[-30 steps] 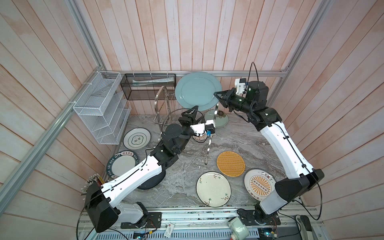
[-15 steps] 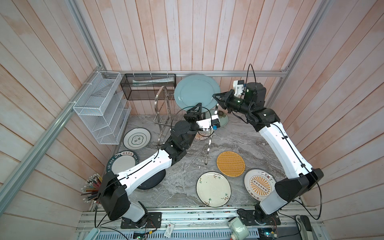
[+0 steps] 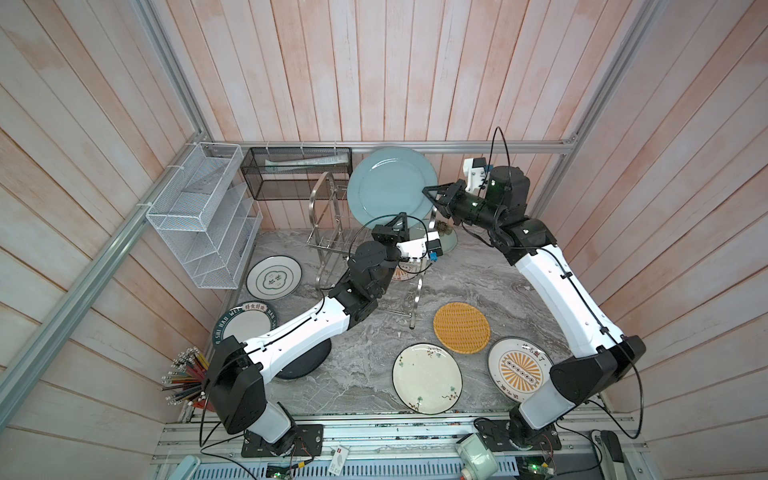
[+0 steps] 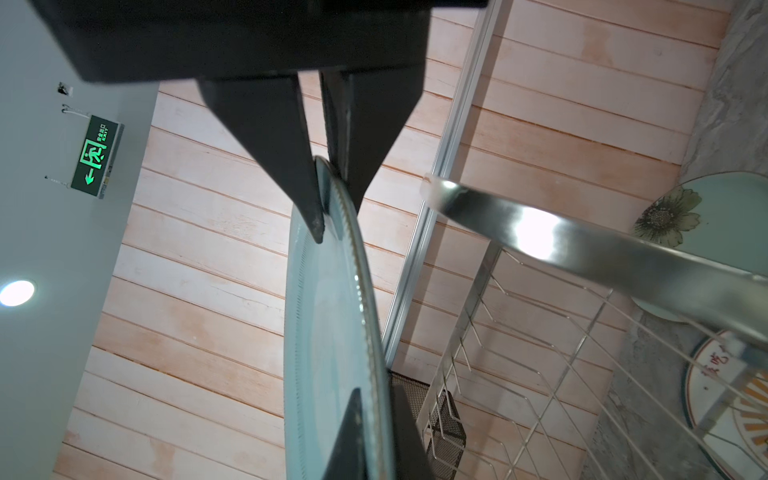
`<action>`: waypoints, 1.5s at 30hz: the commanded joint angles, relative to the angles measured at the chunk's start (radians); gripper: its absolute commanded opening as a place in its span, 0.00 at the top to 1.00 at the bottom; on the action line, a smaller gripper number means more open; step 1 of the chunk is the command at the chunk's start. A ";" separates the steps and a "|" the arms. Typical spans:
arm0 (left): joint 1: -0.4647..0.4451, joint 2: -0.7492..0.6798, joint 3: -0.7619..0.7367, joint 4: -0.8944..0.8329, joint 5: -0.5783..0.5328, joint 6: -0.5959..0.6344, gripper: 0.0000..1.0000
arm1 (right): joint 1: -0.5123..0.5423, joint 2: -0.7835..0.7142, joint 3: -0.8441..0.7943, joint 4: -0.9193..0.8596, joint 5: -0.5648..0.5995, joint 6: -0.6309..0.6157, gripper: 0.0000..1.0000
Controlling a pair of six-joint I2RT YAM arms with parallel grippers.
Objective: Load the plates into the dish rack
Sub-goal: 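Take the pale blue-green plate with the left gripper while the right gripper releases and lowers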
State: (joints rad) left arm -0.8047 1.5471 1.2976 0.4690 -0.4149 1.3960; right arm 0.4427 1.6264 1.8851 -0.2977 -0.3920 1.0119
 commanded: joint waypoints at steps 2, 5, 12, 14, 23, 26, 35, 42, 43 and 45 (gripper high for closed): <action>-0.014 -0.047 -0.019 0.140 -0.038 -0.031 1.00 | 0.005 -0.048 0.022 0.131 -0.027 0.075 0.75; -0.021 -0.090 -0.025 0.082 -0.024 -0.092 1.00 | 0.005 -0.052 0.033 0.135 -0.008 0.027 0.38; -0.035 -0.184 -0.025 -0.011 0.004 -0.209 1.00 | -0.012 -0.027 0.151 0.091 0.022 -0.129 0.06; -0.035 -0.218 -0.006 -0.072 0.020 -0.282 1.00 | -0.017 -0.017 0.204 0.037 0.021 -0.197 0.02; -0.036 -0.362 0.067 -0.295 0.080 -0.639 1.00 | -0.043 -0.229 -0.119 0.011 0.131 -0.463 0.02; -0.034 -0.398 0.100 -0.365 0.115 -0.778 1.00 | -0.044 -0.321 -0.286 0.029 0.204 -0.499 0.02; 0.023 -0.488 0.141 -0.461 0.316 -1.213 1.00 | -0.018 -0.514 -0.782 0.100 0.396 -0.498 0.02; 0.147 -0.479 0.173 -0.462 0.516 -1.494 1.00 | 0.158 -0.505 -1.071 0.302 0.516 -0.449 0.02; 0.157 -0.474 0.175 -0.455 0.535 -1.526 1.00 | 0.184 -0.488 -1.099 0.337 0.531 -0.443 0.02; 0.170 -0.466 0.176 -0.449 0.560 -1.571 1.00 | 0.217 -0.454 -1.139 0.397 0.539 -0.426 0.02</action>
State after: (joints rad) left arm -0.6476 1.0874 1.4151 -0.1165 0.0338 -0.0410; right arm 0.6262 1.1423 0.7807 -0.0486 0.0814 0.5545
